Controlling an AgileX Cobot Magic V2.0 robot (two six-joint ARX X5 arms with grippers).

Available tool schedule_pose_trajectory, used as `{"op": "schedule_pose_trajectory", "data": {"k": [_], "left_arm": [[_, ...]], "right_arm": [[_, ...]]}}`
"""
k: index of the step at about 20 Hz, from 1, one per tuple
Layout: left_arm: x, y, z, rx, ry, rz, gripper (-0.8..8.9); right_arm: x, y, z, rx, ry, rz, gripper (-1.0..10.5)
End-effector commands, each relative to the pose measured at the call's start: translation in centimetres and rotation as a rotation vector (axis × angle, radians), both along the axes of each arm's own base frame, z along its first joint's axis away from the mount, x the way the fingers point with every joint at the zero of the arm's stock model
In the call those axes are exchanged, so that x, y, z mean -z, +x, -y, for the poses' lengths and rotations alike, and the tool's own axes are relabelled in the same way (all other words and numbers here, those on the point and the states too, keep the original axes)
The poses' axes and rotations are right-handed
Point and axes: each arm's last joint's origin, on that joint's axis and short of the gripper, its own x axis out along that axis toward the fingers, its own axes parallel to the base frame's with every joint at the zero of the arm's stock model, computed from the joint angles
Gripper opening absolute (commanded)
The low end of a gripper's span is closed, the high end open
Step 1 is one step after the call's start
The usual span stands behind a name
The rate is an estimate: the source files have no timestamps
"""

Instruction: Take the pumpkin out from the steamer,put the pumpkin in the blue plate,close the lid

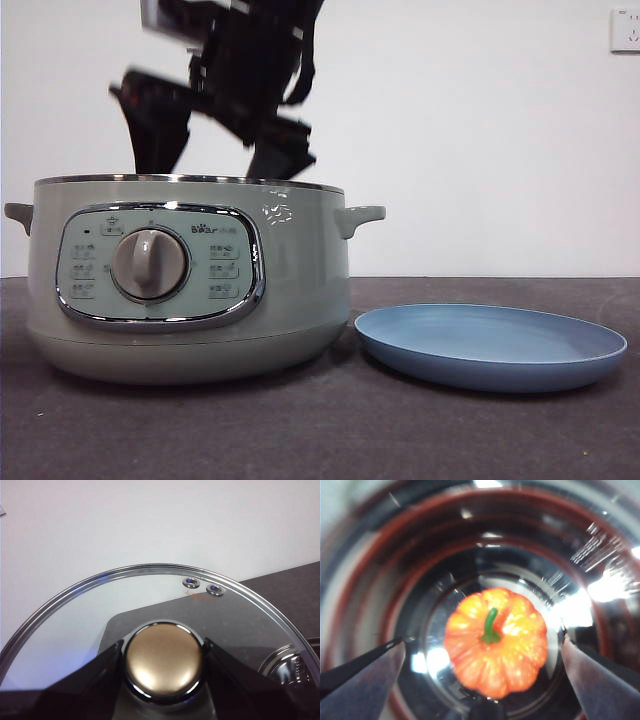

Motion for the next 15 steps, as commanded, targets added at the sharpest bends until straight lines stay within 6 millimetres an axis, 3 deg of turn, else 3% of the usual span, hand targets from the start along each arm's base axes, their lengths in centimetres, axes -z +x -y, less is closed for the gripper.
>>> {"op": "schedule_pose_trajectory", "data": {"k": [1,4,5,8,10,13,15], "left_arm": [[-0.9,-0.6,-0.3,-0.01,-0.018,0.06,-0.09],[-0.8,-0.6,-0.3,-0.01,-0.015,0.054,-0.09],[-0.7,-0.6,-0.3,-0.01,-0.012,0.049,-0.09],[-0.6,-0.6,-0.4,-0.01,-0.006,0.038,-0.09],[-0.6,-0.6,-0.4,-0.009,-0.006,0.036,-0.09],[-0.6,-0.6,-0.3,-0.005,-0.007,0.036,-0.09],[-0.6,-0.6,-0.2,0.027,-0.013,0.035,-0.09]], "right_arm": [[1.9,0.6,-0.6,-0.005,-0.024,-0.015,5.7],[2.7,0.7,-0.8,-0.005,-0.038,-0.029,5.6],[2.7,0.7,-0.9,0.0,-0.034,-0.031,5.0],[2.7,0.5,-1.0,-0.001,-0.038,-0.033,0.5],[2.6,0.4,-1.1,-0.004,-0.033,-0.03,-0.2],[-0.5,-0.3,-0.2,0.022,0.03,0.003,-0.2],[-4.3,-1.4,1.5,0.029,0.079,0.045,-0.2]]}}
